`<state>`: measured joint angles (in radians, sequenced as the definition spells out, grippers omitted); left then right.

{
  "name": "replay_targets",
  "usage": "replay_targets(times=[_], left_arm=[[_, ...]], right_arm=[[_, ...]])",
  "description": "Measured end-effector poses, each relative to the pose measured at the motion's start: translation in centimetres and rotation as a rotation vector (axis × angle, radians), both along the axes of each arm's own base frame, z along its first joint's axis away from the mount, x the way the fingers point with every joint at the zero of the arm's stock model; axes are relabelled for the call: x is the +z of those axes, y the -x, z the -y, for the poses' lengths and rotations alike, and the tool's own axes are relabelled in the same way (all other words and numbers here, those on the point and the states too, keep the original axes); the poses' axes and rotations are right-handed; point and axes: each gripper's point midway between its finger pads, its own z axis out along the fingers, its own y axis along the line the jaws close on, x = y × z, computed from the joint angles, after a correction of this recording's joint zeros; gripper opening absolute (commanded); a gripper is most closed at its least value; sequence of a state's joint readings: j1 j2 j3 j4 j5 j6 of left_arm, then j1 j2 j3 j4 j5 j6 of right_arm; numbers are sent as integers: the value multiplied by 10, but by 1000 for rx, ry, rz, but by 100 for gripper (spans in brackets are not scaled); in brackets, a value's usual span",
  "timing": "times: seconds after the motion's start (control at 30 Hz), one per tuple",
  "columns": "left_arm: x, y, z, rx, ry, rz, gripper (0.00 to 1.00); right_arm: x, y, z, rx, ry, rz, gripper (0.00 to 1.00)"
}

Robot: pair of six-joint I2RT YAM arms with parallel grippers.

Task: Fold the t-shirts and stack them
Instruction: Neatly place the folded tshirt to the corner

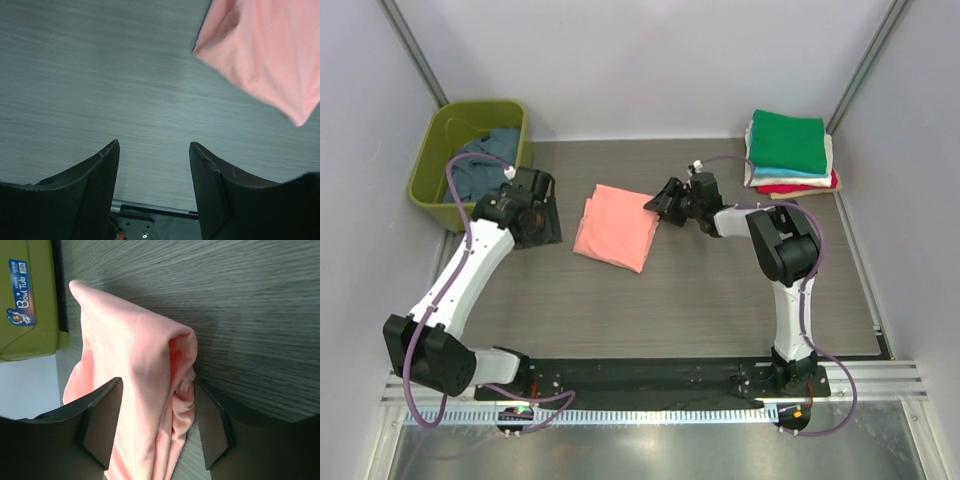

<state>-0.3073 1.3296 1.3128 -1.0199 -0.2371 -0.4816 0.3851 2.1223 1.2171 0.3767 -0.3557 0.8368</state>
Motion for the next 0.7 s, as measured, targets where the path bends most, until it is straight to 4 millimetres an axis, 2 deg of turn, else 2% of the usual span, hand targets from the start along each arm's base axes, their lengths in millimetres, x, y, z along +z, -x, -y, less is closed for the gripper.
replay_targets(times=[0.1, 0.2, 0.23, 0.3, 0.33, 0.37, 0.53, 0.7], left_arm=[[-25, 13, -7, -1, -37, -66, 58], [-34, 13, -9, -1, -59, -88, 58], [-33, 12, -10, 0, -61, -83, 58], [-32, 10, -10, 2, -62, -73, 58], [-32, 9, -10, 3, -62, -69, 58], [-32, 7, -10, 3, -62, -64, 58], [-31, 6, -11, 6, -67, -59, 58], [-32, 6, -11, 6, -67, -57, 58]], right_arm=[[-3, 4, -5, 9, -20, -4, 54], [-9, 11, -9, 20, -40, -17, 42], [-10, 13, -10, 26, -48, -22, 33], [-15, 16, -14, 40, -62, -33, 23], [-17, 18, -16, 48, -71, -39, 8], [-19, 19, -17, 54, -76, -45, 1], [-20, 21, -23, 87, -98, -55, 1], [-17, 20, -13, 128, 11, -54, 1]])
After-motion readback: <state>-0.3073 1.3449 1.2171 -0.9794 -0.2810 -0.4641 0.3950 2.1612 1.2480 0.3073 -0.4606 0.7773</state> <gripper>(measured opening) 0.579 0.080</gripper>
